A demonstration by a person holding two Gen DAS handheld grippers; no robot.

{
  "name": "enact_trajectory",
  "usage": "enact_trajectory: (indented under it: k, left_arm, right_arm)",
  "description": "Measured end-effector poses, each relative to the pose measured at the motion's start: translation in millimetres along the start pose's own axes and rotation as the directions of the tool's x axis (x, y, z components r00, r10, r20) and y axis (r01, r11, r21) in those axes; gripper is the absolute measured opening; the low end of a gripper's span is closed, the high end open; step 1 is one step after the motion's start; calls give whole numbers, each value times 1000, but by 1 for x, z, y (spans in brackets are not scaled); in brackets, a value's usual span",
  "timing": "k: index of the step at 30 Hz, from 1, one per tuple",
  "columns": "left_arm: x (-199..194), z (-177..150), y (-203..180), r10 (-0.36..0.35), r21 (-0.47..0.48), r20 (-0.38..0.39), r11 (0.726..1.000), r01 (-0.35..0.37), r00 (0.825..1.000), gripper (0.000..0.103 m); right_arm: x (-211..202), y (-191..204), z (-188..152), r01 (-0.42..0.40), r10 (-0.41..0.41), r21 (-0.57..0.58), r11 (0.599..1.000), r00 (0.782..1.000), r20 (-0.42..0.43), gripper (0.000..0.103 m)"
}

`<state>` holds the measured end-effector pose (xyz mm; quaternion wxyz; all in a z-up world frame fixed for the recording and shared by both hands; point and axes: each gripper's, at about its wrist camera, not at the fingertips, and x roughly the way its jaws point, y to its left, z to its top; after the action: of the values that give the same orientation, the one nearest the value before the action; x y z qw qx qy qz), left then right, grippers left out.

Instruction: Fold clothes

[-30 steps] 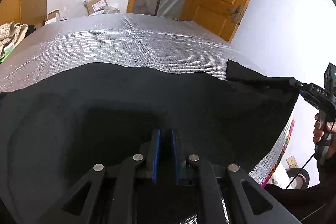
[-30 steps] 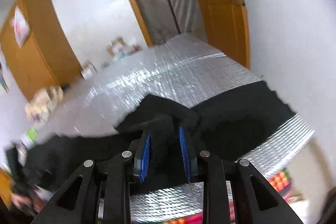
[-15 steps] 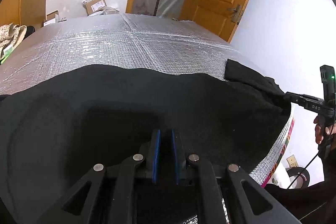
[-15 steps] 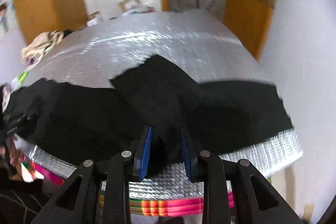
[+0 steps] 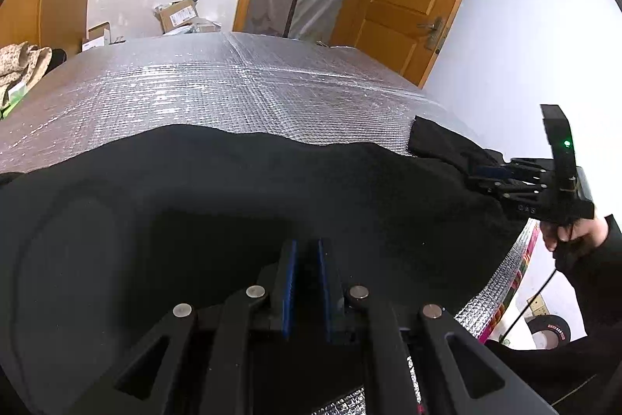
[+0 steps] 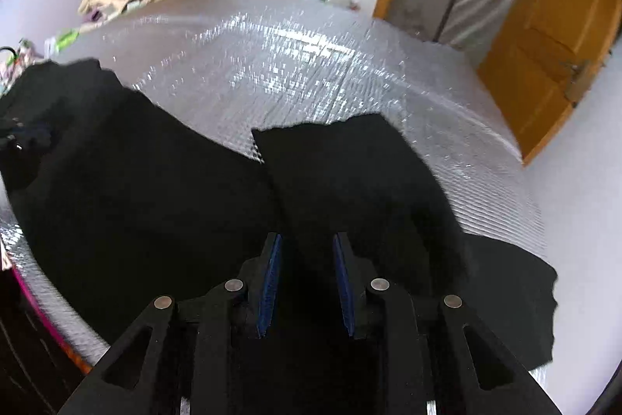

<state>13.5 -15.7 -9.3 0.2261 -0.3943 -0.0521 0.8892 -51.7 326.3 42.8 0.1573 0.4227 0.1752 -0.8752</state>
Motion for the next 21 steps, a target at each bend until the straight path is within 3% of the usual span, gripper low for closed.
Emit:
enact_trajectory:
  k: [2, 3, 4, 8, 11, 13, 15, 19, 21]
  left_arm:
    - [1, -1, 2, 2, -7, -4, 1000, -2, 1000, 11]
    - [2, -1, 3, 2, -9, -4, 1000, -2, 1000, 11]
    - [2, -1, 3, 2, -10, -5, 1000, -2, 1000, 11]
    - [4, -1, 2, 1, -1, -9, 1000, -1, 1000, 11]
    - [4, -1, 3, -1, 3, -11, 1000, 1, 1000, 11]
    - [4, 0, 3, -3, 6, -10, 1000, 4, 1000, 11]
    - [3, 1, 1, -6, 11, -10, 1000, 6, 1000, 11]
    - [4, 3, -3, -14, 25, -12, 1000, 14, 1000, 11]
    - [6, 5, -7, -19, 37, -16, 999, 19, 1000, 11]
  right_arm:
    - [2, -10, 3, -34, 34, 47, 998, 999, -2, 24]
    - [1, -14, 3, -35, 35, 67, 997, 999, 4, 17]
    - [-2, -17, 2, -31, 30, 87, 996, 999, 11, 3]
    - [-18, -38, -1, -30, 15, 199, 980, 997, 77, 3]
    - [-40, -71, -16, -22, -37, 367, 930, 987, 154, 3]
    - [-53, -93, -29, -25, -80, 482, 876, 978, 195, 3]
    - [-64, -114, -52, -26, -129, 604, 796, 969, 212, 3]
    - [-69, -151, -104, -5, -196, 786, 619, 967, 160, 3]
    - [-68, -160, -126, 12, -204, 833, 554, 971, 122, 4]
